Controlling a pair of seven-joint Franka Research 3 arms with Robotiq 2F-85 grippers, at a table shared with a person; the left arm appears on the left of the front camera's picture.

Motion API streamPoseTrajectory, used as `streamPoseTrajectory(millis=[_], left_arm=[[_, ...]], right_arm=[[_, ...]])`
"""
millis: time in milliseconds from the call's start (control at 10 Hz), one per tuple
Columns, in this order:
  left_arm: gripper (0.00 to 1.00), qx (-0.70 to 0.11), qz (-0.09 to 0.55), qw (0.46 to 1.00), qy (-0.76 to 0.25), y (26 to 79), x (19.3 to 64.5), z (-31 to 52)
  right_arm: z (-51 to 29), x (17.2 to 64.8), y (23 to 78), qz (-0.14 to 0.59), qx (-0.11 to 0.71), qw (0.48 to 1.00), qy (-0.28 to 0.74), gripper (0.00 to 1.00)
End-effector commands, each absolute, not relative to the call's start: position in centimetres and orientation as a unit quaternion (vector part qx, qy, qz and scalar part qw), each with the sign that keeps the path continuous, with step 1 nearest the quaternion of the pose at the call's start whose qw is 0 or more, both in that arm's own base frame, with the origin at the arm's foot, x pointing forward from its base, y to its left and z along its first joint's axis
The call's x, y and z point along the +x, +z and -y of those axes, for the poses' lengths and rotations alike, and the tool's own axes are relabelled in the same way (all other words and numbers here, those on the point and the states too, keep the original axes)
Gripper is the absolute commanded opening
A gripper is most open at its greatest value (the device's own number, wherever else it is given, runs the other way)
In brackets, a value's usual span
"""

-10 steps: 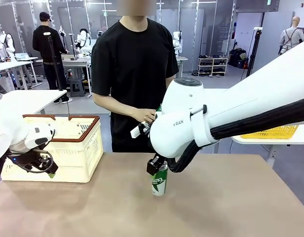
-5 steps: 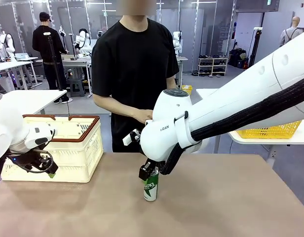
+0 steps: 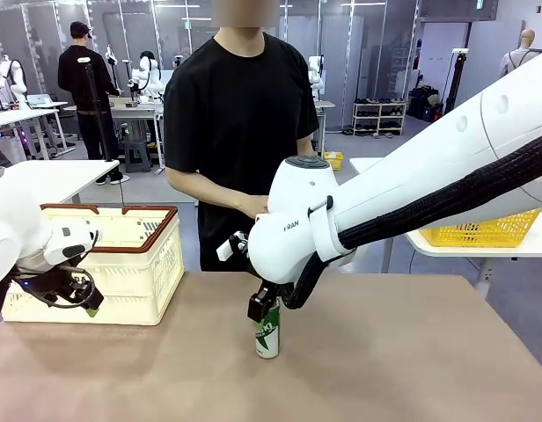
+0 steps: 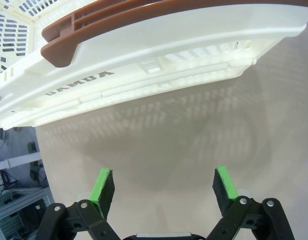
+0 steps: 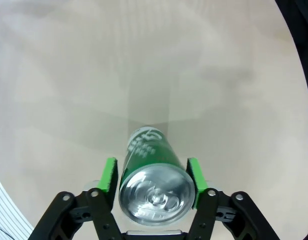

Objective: Place the drinks into the Shopping basket.
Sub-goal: Pick up one drink and place it into the Shopping basket.

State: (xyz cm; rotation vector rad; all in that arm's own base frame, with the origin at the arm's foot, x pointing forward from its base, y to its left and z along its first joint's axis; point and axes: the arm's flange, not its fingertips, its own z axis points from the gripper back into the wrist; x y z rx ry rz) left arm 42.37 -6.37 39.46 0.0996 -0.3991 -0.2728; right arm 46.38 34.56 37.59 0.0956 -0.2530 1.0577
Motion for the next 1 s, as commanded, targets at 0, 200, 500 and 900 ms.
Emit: streamPoseTrajectory(millis=[0, 200, 500, 900], left_arm=[[1.0, 0.05, 0.196, 0.97, -0.134, 39.6, 42.3, 6.3], [1.0, 0.05, 0.196, 0.97, -0.134, 39.6, 42.3, 6.3], [1.0, 0.05, 0.196, 0.97, -0.134, 39.6, 42.3, 6.3], [1.0, 0.05, 0.196, 0.97, -0.134, 39.6, 42.3, 6.3]], right_arm=[[-34.5, 46.7, 37.6, 0.105, 0.029, 0.845, 0.524, 0.98], [-34.3, 46.7, 37.6, 0.089, 0.018, 0.84, 0.534, 1.0], [-32.0, 45.9, 38.8, 0.075, 0.013, 0.83, 0.552, 1.0], [-22.9, 43.8, 42.2, 0.077, 0.029, 0.851, 0.519, 1.0]])
